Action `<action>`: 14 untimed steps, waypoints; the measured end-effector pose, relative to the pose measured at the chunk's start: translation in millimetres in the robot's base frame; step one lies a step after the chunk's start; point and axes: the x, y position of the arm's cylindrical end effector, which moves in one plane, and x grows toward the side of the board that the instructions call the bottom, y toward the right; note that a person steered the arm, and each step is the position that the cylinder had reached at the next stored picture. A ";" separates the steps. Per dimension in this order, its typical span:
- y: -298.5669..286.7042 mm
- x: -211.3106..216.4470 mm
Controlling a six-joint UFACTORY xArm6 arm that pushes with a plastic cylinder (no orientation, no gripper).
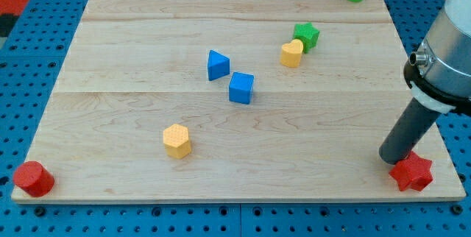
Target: Push the green star and the yellow heart slightly down
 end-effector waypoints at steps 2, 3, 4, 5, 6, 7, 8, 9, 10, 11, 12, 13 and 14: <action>0.0 -55.5; 0.0 -111.5; 0.0 -163.5; -0.1 -182.7; -0.1 -186.5; -3.3 -216.5; -37.2 -249.3; -100.4 -273.4; -112.0 -273.5; -80.2 -266.8; -49.7 -250.7; -84.4 -252.2; -127.6 -256.7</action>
